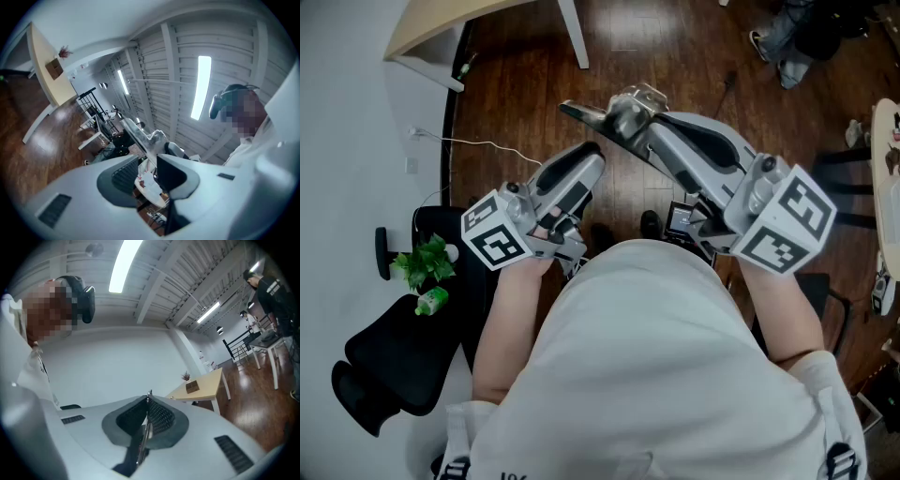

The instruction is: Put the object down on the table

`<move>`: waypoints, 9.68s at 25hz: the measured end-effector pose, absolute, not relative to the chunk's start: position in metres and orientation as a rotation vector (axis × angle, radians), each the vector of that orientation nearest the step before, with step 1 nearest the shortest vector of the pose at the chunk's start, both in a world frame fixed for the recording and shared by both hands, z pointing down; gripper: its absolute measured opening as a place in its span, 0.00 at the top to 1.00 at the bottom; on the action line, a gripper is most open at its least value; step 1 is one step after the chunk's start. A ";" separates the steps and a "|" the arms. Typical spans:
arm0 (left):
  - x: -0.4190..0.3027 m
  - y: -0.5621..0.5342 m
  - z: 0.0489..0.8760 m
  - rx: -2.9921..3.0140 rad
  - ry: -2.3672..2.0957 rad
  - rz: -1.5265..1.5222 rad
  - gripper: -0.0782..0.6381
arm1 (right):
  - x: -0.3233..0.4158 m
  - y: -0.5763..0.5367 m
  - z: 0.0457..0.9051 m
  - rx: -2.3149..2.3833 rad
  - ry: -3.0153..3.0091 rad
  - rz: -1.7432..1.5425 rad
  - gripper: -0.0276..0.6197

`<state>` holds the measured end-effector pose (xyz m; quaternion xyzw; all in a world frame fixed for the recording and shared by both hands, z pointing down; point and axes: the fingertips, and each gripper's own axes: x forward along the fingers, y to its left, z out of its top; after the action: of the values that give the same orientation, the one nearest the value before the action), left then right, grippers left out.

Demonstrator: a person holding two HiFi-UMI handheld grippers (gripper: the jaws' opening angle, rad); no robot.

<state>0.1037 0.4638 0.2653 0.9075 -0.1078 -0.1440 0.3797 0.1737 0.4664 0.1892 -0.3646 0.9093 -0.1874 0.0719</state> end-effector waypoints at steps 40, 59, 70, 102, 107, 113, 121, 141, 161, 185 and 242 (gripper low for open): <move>0.029 0.442 0.263 2.324 -0.314 -0.530 0.64 | 0.024 0.479 0.266 -0.792 2.882 -0.898 0.91; 0.006 0.349 0.275 2.330 -0.455 -0.527 0.64 | 0.041 0.376 0.273 -0.737 2.806 -0.979 0.91; 0.045 0.278 0.278 2.264 -0.488 -0.533 0.64 | 0.052 0.314 0.284 -0.512 2.984 -0.983 0.91; -0.064 0.122 0.294 2.317 -0.637 -0.459 0.64 | 0.044 0.117 0.285 -0.849 2.855 -0.945 0.95; -0.090 0.083 0.287 2.332 -0.572 -0.459 0.64 | 0.025 0.066 0.283 -0.968 2.828 -0.926 0.95; -0.104 0.050 0.290 2.346 -0.514 -0.400 0.64 | 0.018 0.021 0.283 -1.090 2.791 -0.875 0.95; -0.110 0.008 0.295 2.345 -0.497 -0.351 0.64 | 0.010 -0.033 0.292 -1.150 2.823 -0.820 0.95; -0.112 -0.185 0.320 2.305 -0.748 -0.261 0.89 | 0.009 -0.254 0.346 -1.036 3.038 -0.804 0.95; -0.135 -0.248 0.267 2.371 -0.563 -0.096 0.89 | 0.002 -0.332 0.315 -1.309 2.846 -0.770 0.95; -0.093 -0.436 0.347 2.251 -0.639 -0.095 0.89 | -0.027 -0.435 0.342 -1.088 2.893 -0.681 0.95; -0.086 -0.440 0.365 2.421 -0.617 -0.102 0.79 | -0.021 -0.442 0.438 -1.024 3.113 -0.768 0.88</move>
<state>-0.0858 -0.4398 0.3650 0.9189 -0.2342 -0.0388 0.3152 -0.0213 -0.4421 0.4380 -0.3023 0.9190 -0.2268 -0.1119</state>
